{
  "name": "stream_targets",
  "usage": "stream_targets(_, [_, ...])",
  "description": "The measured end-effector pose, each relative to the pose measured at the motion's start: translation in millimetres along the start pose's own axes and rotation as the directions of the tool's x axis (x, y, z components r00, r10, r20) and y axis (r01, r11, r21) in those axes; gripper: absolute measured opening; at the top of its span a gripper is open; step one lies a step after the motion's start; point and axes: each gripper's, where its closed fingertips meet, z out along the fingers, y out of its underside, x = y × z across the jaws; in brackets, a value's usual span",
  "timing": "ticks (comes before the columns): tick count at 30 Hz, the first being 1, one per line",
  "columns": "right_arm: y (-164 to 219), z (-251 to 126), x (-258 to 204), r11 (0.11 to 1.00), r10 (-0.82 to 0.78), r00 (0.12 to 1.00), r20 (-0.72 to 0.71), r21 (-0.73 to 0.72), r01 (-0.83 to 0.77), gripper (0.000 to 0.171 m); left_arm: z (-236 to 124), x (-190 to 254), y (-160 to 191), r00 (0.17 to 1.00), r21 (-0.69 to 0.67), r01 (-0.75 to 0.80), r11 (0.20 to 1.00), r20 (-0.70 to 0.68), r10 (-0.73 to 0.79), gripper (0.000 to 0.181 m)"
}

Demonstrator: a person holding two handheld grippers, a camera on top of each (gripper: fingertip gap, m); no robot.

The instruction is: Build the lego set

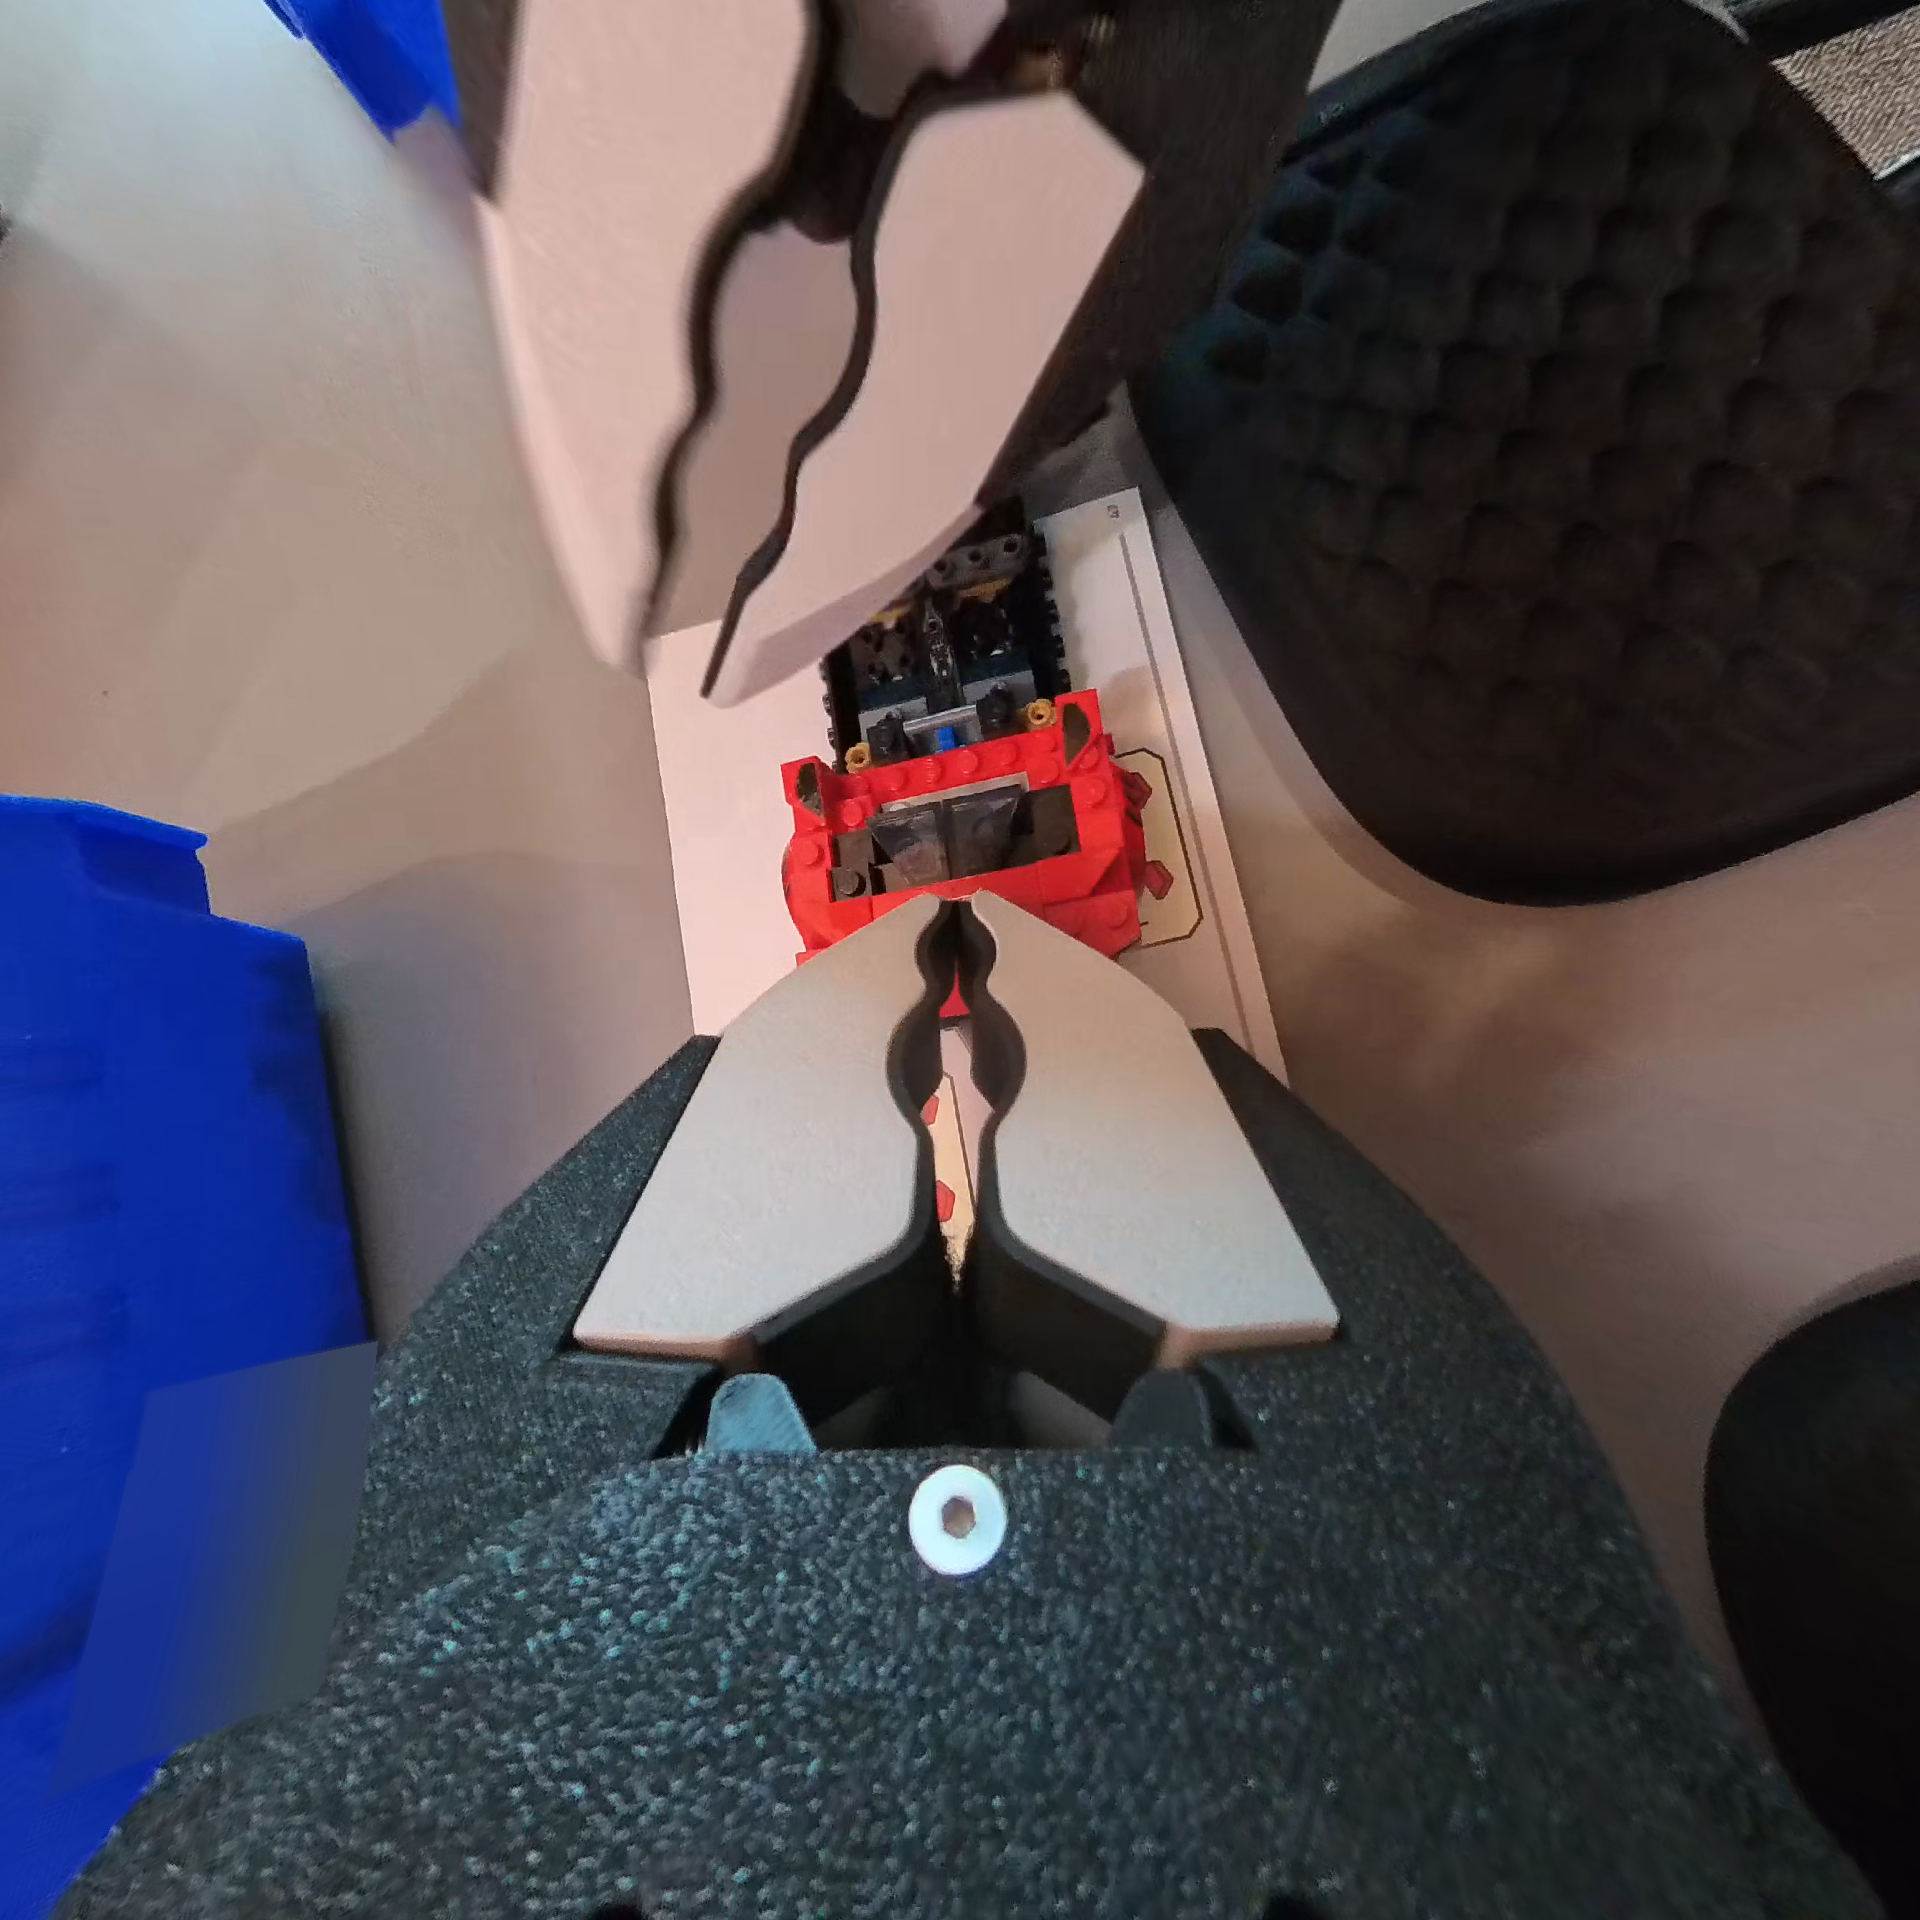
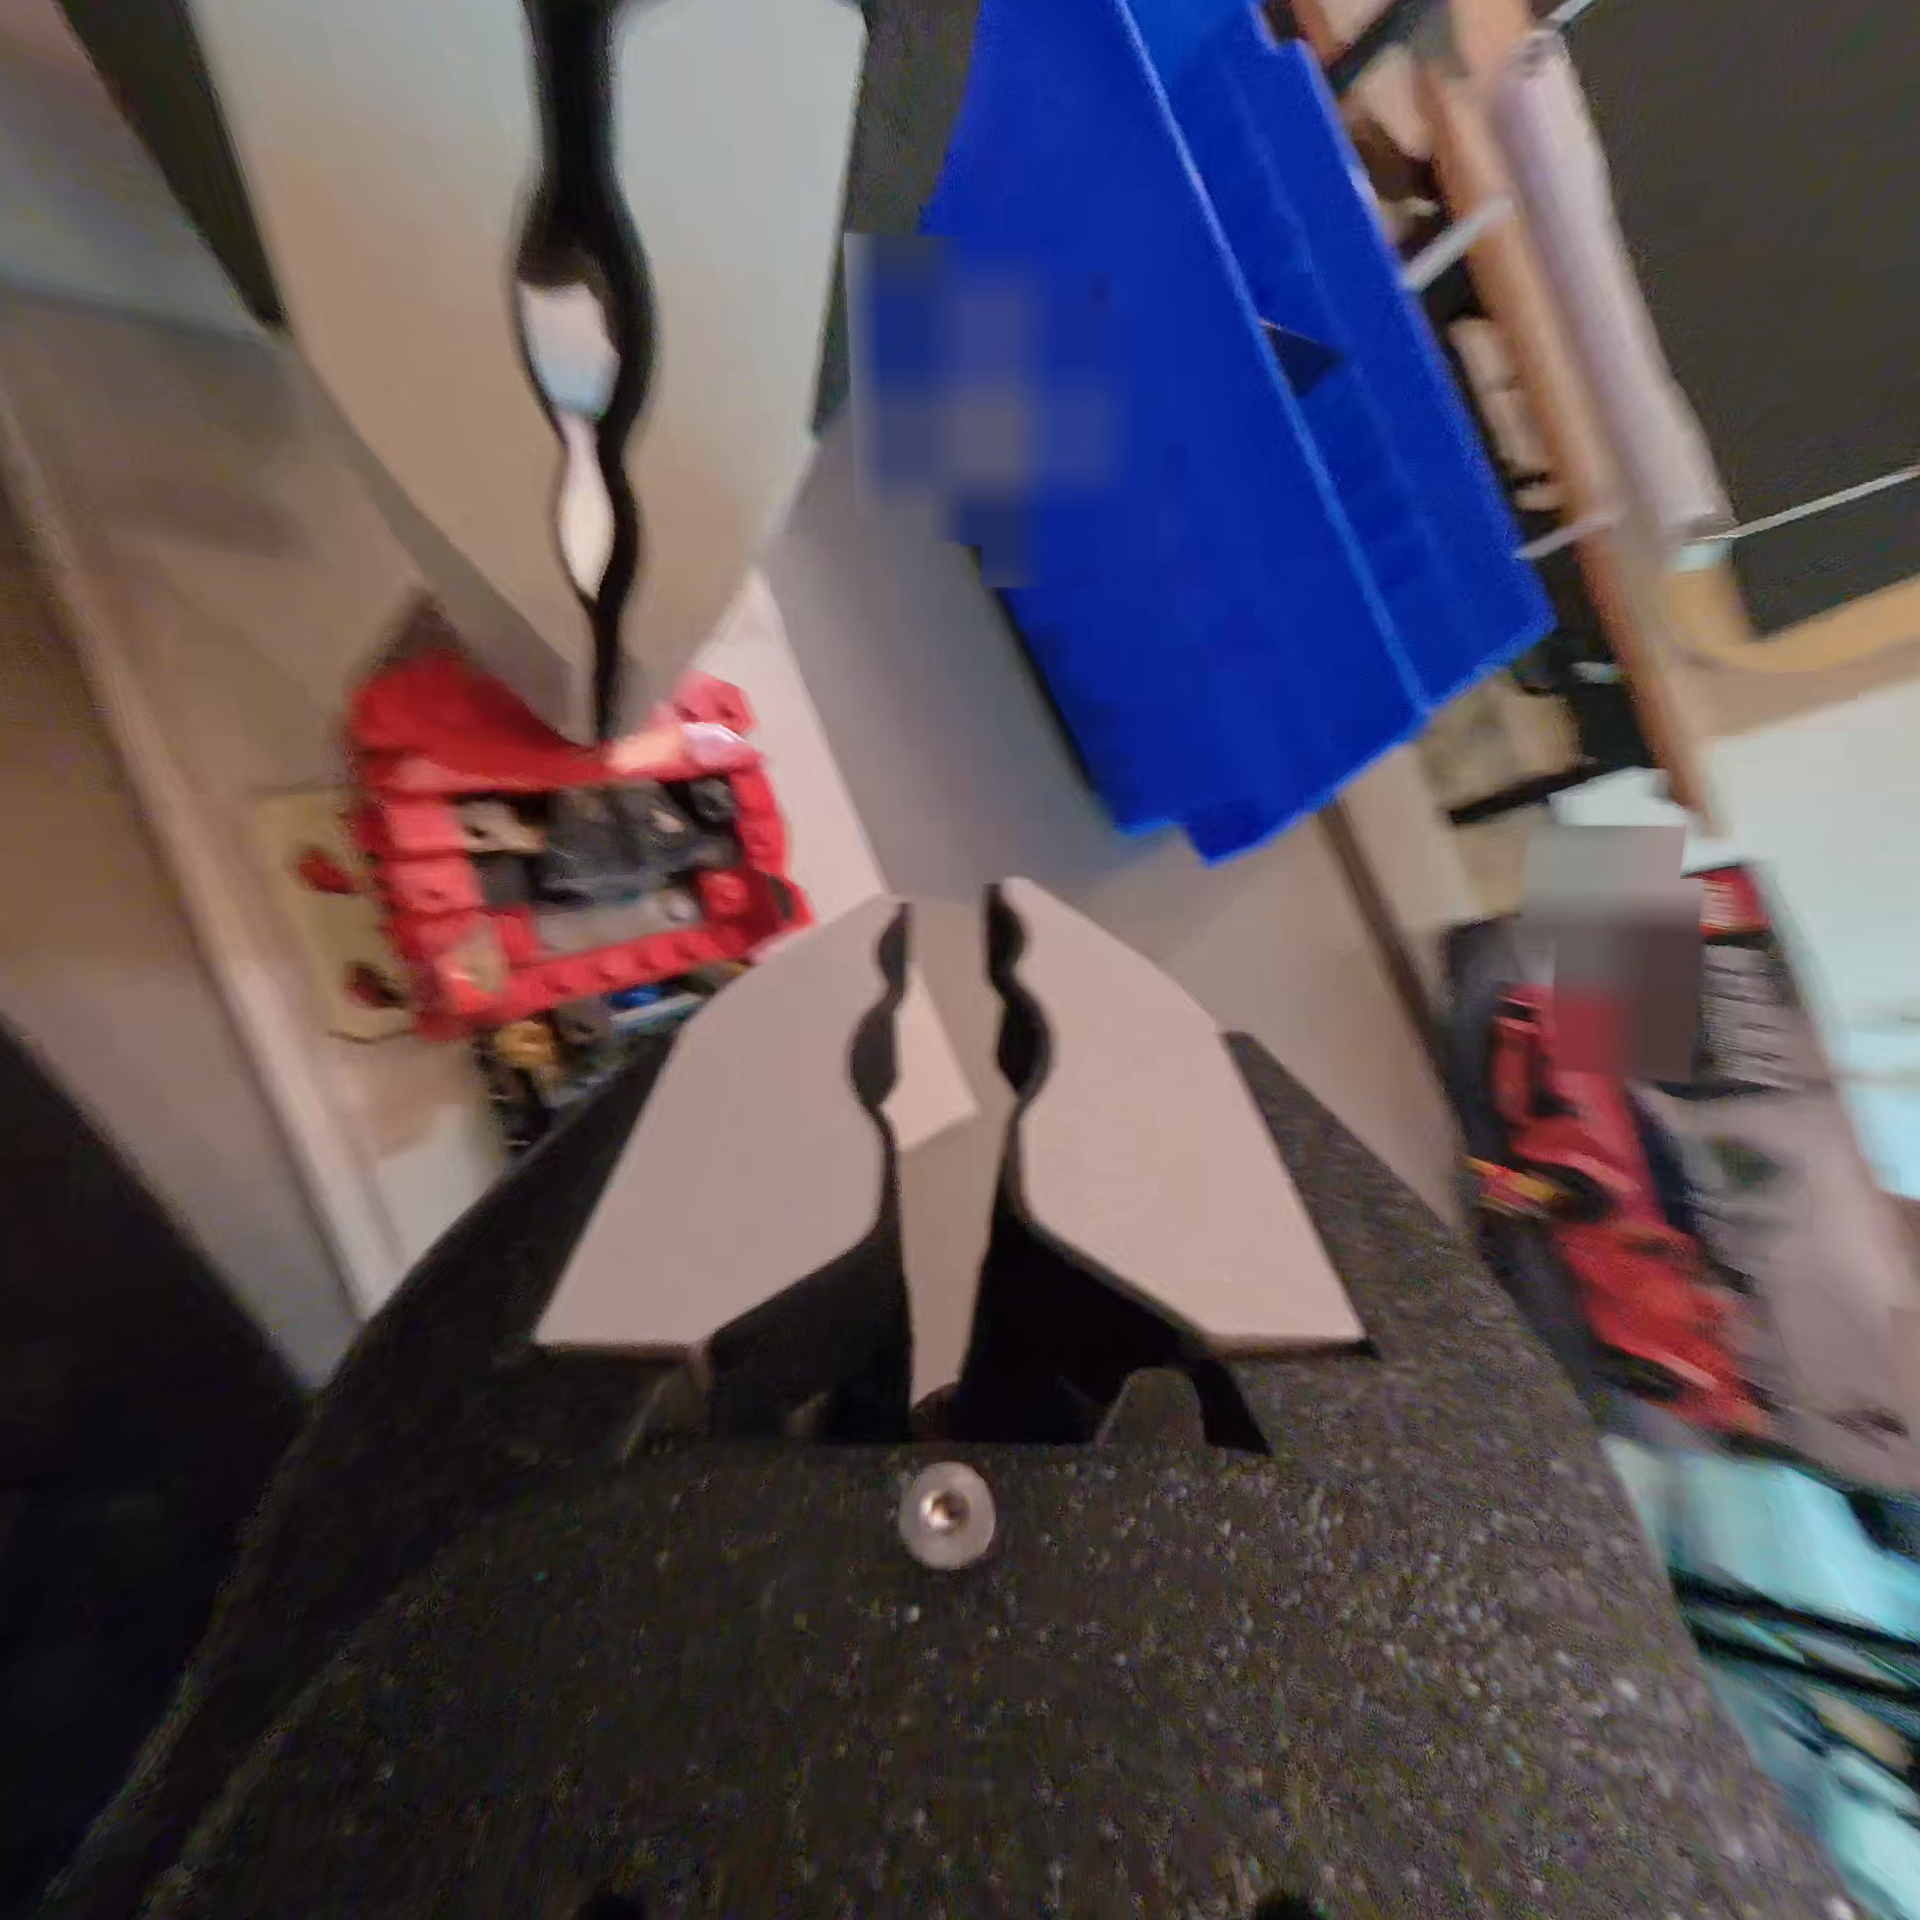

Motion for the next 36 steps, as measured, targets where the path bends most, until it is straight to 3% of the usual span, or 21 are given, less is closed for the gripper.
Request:
stream_targets(1, [-6, -2, -10, 0.997, 0.062, 0.993, 0.105, 0.046, -0.067, 0.001, 0, 0, 0, 1.0, -0.002, 0.0, 1.0, -0.001, 0.0, 0.0])
stream_targets(3, [-17, -11, -34, 0.97, 0.185, 0.909, 0.374, 0.076, -0.229, 0.0, 0, 0, 0, 1.0, -0.011, -0.002, 1.0, -0.001, 0.002, 0.0])
stream_targets(6, [-19, -17, -45, 0.939, 0.281, 0.797, 0.535, 0.018, -0.342, 0.0, 0, 0, 1, 1.0, -0.038, 0.0, 0.999, -0.004, 0.0, 0.0])
stream_targets(13, [-9, -10, -53, 0.965, 0.235, 0.803, 0.548, -0.032, -0.261, 0.0, 0, 0, 1, 0.998, -0.106, -0.055, 0.993, 0.004, 0.055, 0.0])
stream_targets(22, [-16, -17, -40, 0.943, 0.291, 0.769, 0.569, -0.034, -0.332, 0.0, 1, 0, 1, 0.993, -0.173, -0.114, 0.978, -0.009, 0.114, 0.0])
stream_targets(23, [-18, -20, -38, 0.933, 0.309, 0.751, 0.583, -0.033, -0.358, 0.005, 1, -1, 1, 0.992, -0.178, -0.126, 0.976, -0.004, 0.127, 0.0])
stream_targets(26, [-19, -27, -34, 0.895, 0.371, 0.684, 0.628, -0.046, -0.443, 0.05, -1, -10, 4, 0.988, -0.193, -0.132, 0.972, 0.055, 0.145, 0.0])
stream_targets(28, [-17, -27, -35, 0.874, 0.41, 0.632, 0.657, -0.084, -0.479, 0.083, -8, -13, 3, 0.993, -0.142, -0.084, 0.986, 0.072, 0.095, 0.0])
stream_targets(29, [-13, -24, -37, 0.875, 0.417, 0.626, 0.658, -0.105, -0.473, 0.091, -14, -15, 3, 0.995, -0.117, -0.048, 0.992, 0.081, 0.058, 0.0])
stream_targets(31, [-4, -13, -40, 0.897, 0.401, 0.659, 0.637, -0.125, -0.425, 0.1, -26, -16, 4, 0.995, -0.063, 0.019, 0.998, 0.096, -0.013, 0.0])
stream_targets(36, [10, 11, -55, 0.945, 0.321, 0.685, 0.654, -0.171, -0.28, 0.096, -53, -11, 15, 0.979, 0.032, 0.125, 0.992, 0.158, -0.129, 0.0])
